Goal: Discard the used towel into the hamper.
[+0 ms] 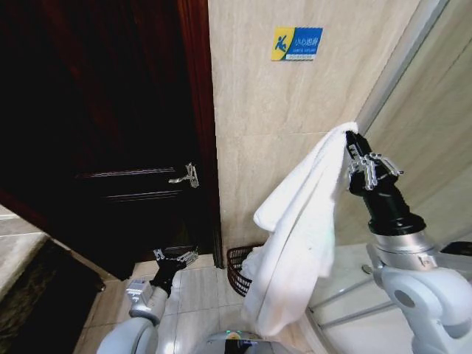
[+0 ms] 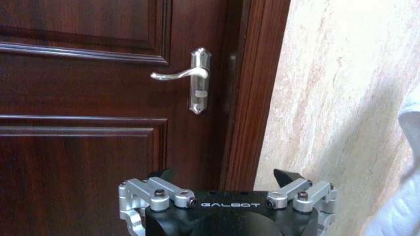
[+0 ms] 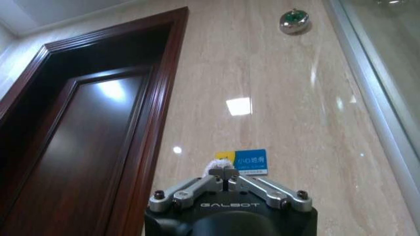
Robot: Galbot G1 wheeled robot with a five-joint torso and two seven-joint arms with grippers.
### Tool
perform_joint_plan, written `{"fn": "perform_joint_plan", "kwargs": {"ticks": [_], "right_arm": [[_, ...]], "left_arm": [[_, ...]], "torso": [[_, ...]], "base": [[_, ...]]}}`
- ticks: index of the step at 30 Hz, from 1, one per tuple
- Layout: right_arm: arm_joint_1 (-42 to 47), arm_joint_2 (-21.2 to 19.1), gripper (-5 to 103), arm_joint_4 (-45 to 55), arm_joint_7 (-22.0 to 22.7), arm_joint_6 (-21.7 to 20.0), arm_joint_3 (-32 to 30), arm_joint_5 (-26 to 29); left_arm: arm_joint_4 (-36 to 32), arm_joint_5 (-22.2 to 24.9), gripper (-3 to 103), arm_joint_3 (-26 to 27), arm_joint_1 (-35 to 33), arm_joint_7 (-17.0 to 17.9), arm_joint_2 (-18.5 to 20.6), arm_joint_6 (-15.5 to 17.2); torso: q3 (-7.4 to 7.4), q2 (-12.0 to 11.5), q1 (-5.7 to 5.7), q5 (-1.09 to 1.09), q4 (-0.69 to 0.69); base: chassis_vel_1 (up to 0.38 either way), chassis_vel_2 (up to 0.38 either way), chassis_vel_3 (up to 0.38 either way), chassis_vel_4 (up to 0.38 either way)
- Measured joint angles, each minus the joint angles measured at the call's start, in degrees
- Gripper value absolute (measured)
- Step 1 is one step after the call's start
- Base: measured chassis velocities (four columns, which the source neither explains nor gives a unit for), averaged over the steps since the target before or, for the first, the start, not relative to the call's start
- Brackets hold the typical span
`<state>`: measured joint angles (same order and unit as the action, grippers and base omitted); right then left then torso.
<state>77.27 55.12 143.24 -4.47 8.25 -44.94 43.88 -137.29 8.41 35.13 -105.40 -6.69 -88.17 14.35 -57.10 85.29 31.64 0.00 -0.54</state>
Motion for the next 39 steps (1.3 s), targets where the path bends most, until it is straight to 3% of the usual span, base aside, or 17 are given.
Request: {"fn": "perform_joint_plan", "kwargs": {"ticks": [18, 20, 27, 39], "right_arm": [[0.0, 0.5, 0, 0.0, 0.6, 0.0, 0.1, -0.7], [0.0, 0.6, 0, 0.0, 0.7, 0.2, 0.0, -0.9], [-0.2, 0.8, 0, -0.1, 1.3, 0.6, -0.3, -1.5], [-0.4, 1.2, 0, -1.0, 3.2, 0.3, -1.3, -3.1]], "left_arm": [[0.0, 0.0, 100, 0.0, 0.0, 0.0, 0.0, 0.0], [0.0, 0.0, 100, 0.0, 0.0, 0.0, 0.0, 0.0], [0.0, 0.0, 100, 0.0, 0.0, 0.0, 0.0, 0.0], [0.0, 0.0, 100, 0.0, 0.0, 0.0, 0.0, 0.0]], "torso": [[0.00, 0.0, 0.00, -0.04, 0.01], [0.00, 0.0, -0.02, 0.05, 0.00], [0.00, 0.0, 0.00, -0.07, 0.02], [0.00, 0.0, -0.01, 0.02, 0.00]], "base": [[0.116, 0.102, -0.120, -0.115], [0.270, 0.243, -0.260, -0.277], [0.238, 0.233, -0.235, -0.228], [-0.002, -0.005, 0.007, -0.022]]}}
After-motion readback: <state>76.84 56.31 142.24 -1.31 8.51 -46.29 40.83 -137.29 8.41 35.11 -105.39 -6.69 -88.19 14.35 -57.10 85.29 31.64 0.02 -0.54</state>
